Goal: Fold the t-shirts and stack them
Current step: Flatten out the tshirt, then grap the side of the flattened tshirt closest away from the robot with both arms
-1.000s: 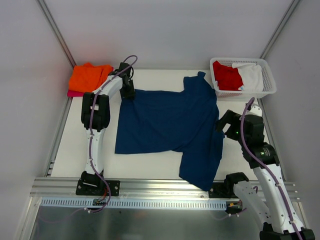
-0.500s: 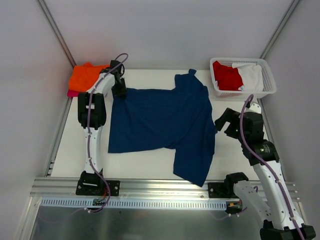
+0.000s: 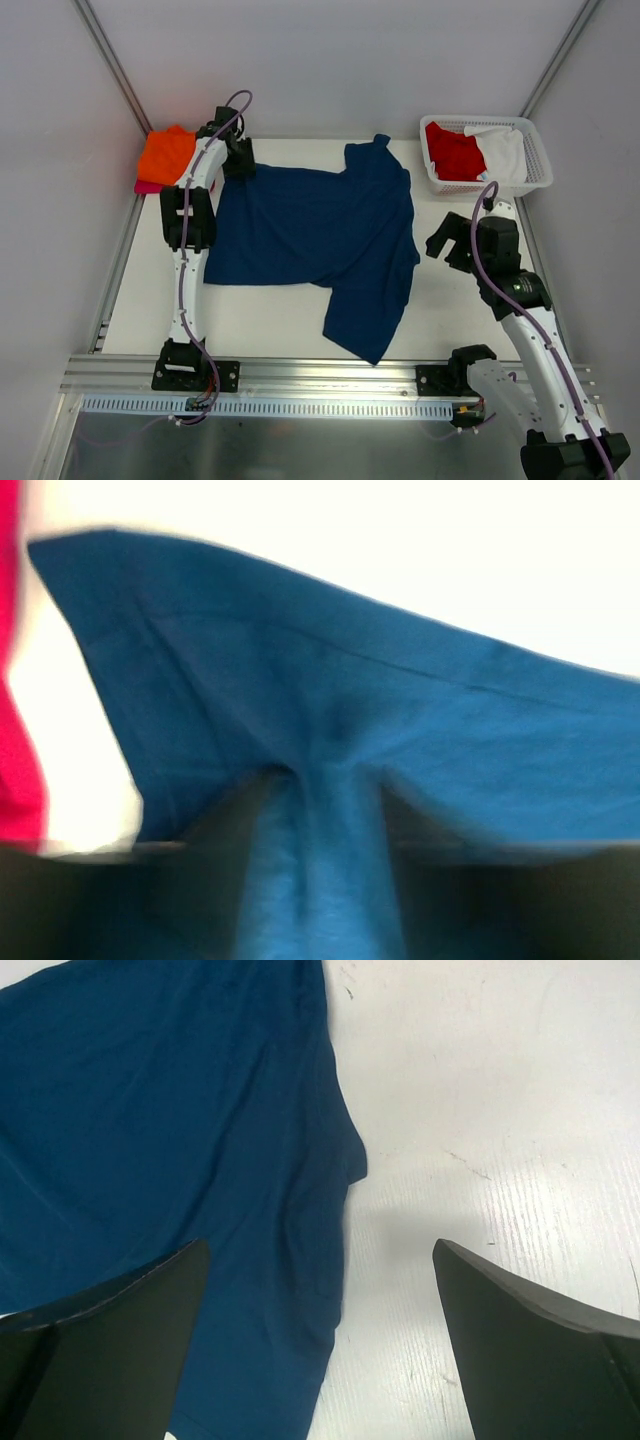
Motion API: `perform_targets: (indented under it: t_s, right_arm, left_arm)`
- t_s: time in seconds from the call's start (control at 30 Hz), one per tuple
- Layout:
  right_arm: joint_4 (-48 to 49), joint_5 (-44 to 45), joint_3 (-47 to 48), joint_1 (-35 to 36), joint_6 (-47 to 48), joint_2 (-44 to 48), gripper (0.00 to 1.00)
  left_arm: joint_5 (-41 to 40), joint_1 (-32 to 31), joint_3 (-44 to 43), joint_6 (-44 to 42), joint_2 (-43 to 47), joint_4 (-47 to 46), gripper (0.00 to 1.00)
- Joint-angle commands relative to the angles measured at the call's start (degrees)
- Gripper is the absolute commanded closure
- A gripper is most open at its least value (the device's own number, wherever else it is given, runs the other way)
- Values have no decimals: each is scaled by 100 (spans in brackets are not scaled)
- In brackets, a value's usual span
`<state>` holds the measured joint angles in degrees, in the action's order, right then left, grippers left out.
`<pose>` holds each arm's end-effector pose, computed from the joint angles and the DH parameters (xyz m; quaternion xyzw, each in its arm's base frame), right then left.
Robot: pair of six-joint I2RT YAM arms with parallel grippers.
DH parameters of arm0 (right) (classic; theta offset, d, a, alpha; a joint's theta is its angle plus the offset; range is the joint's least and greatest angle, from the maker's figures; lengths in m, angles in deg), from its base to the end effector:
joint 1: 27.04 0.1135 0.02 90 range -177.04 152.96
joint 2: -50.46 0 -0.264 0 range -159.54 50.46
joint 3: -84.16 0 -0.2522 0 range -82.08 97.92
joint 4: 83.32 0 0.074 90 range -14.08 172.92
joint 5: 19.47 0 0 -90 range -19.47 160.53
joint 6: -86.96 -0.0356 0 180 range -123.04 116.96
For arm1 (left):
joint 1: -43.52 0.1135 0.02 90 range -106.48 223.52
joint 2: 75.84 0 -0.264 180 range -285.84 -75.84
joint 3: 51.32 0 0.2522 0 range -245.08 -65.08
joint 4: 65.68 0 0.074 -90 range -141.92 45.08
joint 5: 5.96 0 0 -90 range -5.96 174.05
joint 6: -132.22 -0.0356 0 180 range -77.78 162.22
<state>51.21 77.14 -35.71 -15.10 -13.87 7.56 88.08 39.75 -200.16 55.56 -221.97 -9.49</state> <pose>0.1611 0.0299 0.3162 0.0213 0.8571 0.0526 0.5121 0.5549 -0.0391 0.1845 -0.0682 0.9467 -0.0797 0.3047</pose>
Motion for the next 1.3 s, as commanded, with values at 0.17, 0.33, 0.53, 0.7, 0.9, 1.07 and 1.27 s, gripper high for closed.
perform_targets:
  t_s: [0.17,0.33,0.53,0.7,0.9,1.07,1.27]
  right_arm:
    - [375,-125,-14,27,81,-272,1]
    - [428,199,152,27,230,-474,1]
    - [112,298,723,36,213,-1536,0]
    - [226,51,444,71,-41,-1792,1]
    - [6,16,-110,89,-542,-1960,1]
    - [477,-502,-1179,194,-1226,-1706,1]
    - [885,-820,-2201,667,-2141,-1038,1]
  left_arm:
    - [99,-159,219,-51,671,72,1]
    - [-770,-650,1289,-16,2285,-147,1]
    - [-1756,-1134,3767,440,4108,-691,1]
    - [-2326,-1196,5781,747,5232,-957,1]
    - [-2811,-1187,7468,2144,6139,-1000,1]
    - [-2033,-1205,8822,2814,6622,-1534,1]
    - [-1634,-1196,9922,2797,7387,-2423,1]
